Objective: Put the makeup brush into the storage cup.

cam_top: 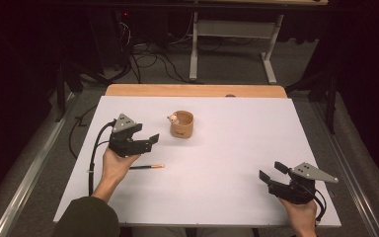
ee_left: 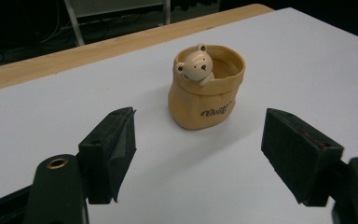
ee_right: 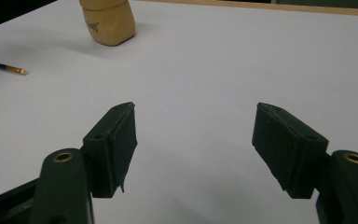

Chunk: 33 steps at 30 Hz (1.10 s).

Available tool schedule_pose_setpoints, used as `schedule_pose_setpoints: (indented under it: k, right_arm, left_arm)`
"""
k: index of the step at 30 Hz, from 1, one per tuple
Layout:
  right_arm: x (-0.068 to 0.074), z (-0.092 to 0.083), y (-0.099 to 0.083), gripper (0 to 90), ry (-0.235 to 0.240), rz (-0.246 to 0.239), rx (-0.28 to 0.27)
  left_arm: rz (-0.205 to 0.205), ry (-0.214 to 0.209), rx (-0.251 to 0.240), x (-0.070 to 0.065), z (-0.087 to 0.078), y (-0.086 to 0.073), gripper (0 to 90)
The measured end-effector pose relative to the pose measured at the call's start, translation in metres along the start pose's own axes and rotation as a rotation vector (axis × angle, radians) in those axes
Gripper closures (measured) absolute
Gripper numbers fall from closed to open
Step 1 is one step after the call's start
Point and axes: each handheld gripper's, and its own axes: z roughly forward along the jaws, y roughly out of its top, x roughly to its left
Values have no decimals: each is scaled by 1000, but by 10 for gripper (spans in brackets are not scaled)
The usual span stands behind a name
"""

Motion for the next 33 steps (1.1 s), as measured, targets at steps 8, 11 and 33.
schedule_pose_setpoints:
  k: [8, 11, 33]
  right_arm:
    - [0, 0, 0, 327, -1, 2, 4]
    - [0, 0, 0, 328, 0, 0, 2]
    - [1, -3, 0, 324, 3, -3, -35]
  left_arm:
    - [50, 0, 56, -4, 0, 3, 293]
    - [70, 3, 73, -6, 1, 3, 296]
    - [164, -6, 225, -3, -4, 3, 270]
